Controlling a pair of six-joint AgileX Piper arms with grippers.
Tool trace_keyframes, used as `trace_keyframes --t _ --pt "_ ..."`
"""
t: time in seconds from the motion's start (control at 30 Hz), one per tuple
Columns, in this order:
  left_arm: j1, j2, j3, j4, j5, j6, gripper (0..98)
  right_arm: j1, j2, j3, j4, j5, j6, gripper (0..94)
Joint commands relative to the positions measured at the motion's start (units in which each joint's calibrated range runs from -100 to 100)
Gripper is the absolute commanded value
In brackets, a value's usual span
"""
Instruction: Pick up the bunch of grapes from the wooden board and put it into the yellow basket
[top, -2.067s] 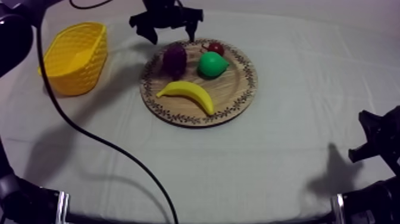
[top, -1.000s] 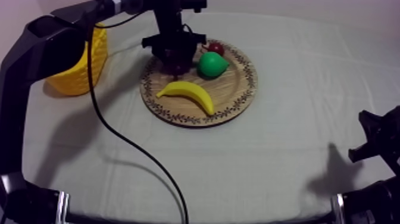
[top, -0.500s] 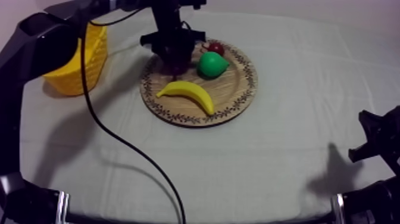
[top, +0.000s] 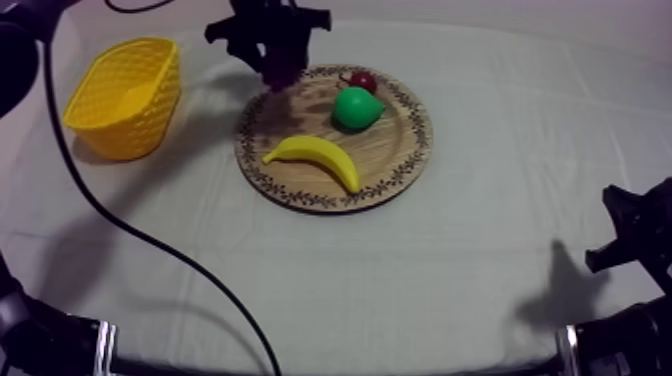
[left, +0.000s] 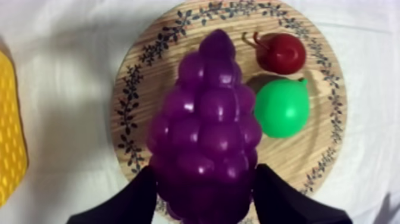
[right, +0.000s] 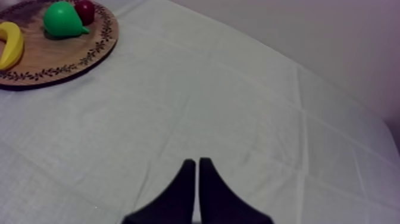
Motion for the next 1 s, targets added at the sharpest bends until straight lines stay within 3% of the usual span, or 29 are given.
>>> trace_keyframes --t 0.0,0.43,0.97 --pt "0.04 -3.51 1.99 0.0 0.08 0.01 46.4 -0.03 0.0 0.0 -0.01 0.04 -0.01 0.3" --pt "-1.31 -12.41 10.24 0.02 -0.79 0.25 47.1 -0.03 0.0 0.0 -0.01 0.04 -0.01 0.3" --pt "-15.22 -19.41 17.07 -0.37 -0.74 -3.39 47.7 -0.03 0.0 0.0 -0.01 0.04 -0.01 0.3"
